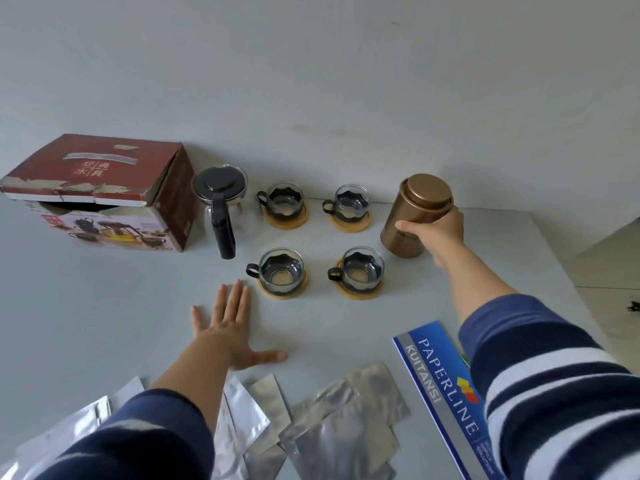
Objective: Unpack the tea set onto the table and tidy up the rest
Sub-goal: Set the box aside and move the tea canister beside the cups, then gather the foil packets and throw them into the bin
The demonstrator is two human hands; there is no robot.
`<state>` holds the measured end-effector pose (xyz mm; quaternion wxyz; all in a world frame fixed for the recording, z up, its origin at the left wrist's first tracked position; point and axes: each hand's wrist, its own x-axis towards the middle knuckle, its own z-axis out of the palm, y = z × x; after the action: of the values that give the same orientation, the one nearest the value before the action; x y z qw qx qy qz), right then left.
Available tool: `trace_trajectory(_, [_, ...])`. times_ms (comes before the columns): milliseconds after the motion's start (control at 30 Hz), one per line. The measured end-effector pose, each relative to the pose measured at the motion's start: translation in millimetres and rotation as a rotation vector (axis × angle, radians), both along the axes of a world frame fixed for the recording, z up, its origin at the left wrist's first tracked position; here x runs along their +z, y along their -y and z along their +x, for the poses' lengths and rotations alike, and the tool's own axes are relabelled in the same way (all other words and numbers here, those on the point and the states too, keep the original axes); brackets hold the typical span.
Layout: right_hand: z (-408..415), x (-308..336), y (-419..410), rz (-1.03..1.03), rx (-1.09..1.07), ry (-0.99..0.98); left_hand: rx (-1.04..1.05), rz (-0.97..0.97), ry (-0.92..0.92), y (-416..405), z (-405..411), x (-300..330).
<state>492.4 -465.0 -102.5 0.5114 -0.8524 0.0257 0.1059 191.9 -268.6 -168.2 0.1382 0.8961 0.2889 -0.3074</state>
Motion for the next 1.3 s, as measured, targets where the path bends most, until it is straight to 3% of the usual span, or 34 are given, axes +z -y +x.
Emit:
trace_trajectory(367, [37.2, -12.0, -26.7, 0.088, -0.031, 0.008, 0.016, 0.007, 0.022, 0.5, 1.6, 1.1])
trace_trajectory(533, [40.0, -11.9, -24.2, 0.029, 0.025, -0.031, 0.008, 0.024, 0.043, -0.2, 1.2, -2.2])
trace_trajectory(667, [26.6, -5.0, -15.4, -0.138, 0.053, -0.118, 0.005, 0.036, 0.041, 0.4, 0.7, -4.2])
trace_trajectory(867, [-40.3, 18.8, -13.9, -0.446, 0.153, -0.092, -0.015, 0.054, 0.076, 0.6, -2.9, -2.5])
trace_trajectory(967, [-91.7, 36.5, -20.1, -0.605, 0.259, 0.023, -0.053, 0.032, 0.137, -7.3, -14.4, 12.1])
trace_trajectory(1067, [-149.0, 40.3, -28.0, -0.605, 0.318, 0.054, -0.058, 0.056, 0.155, -21.3, -40.2, 30.4])
trace_trajectory(1300, [-266.7, 23.7, -25.9, -0.718, 0.458, -0.080, 0.020, 0.100, 0.132, -45.4, -140.3, 48.1])
